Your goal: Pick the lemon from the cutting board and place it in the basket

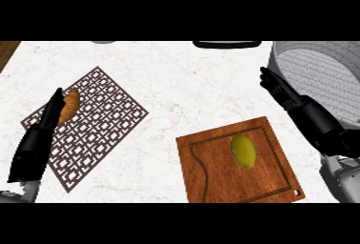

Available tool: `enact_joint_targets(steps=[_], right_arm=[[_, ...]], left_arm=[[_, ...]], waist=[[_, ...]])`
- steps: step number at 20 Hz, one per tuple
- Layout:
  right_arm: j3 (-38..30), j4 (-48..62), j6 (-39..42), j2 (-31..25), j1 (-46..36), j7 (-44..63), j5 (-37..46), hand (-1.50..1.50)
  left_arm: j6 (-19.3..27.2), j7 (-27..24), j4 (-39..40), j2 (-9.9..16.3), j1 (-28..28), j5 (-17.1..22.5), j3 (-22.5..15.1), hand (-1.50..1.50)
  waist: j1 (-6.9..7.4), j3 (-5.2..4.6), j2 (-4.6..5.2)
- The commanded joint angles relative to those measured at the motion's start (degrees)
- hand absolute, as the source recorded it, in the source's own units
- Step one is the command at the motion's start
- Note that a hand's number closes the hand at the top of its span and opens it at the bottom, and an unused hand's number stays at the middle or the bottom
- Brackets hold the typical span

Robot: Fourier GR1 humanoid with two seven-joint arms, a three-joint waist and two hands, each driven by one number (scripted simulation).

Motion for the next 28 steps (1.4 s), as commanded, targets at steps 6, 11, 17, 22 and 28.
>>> enact_joint_targets(steps=[6,11,17,22,28], right_arm=[[-14.6,12.8,12.7,5.5,-10.8,-14.8,-21.0,1.5],[5.9,2.0,13.1,4.3,-7.0,-30.2,12.9,-1.5],[15.1,-4.9,-2.4,15.4,1.3,-22.3,23.9,-1.5],[10.5,-13.2,6.4,8.8,-9.0,5.8,19.8,-1.5],[6.3,-12.5,13.3,-5.0,-19.8,19.7,30.5,-1.5]], left_arm=[[-5.8,5.0,4.2,-3.2,-2.8,10.3,4.4,0.0],[-9.9,7.2,8.7,-3.7,-4.7,14.4,5.5,0.0],[-13.7,3.1,18.6,-5.2,-7.5,14.5,9.4,0.0],[-14.2,7.9,13.1,-3.3,-6.4,15.4,9.6,0.0],[-13.1,6.8,15.7,-4.9,-7.4,13.7,8.6,0.0]], waist=[[4.13,0.69,1.01],[2.31,0.41,0.03],[0.65,0.27,-0.67],[0.92,0.18,-1.2],[-0.46,-0.11,-1.37]])
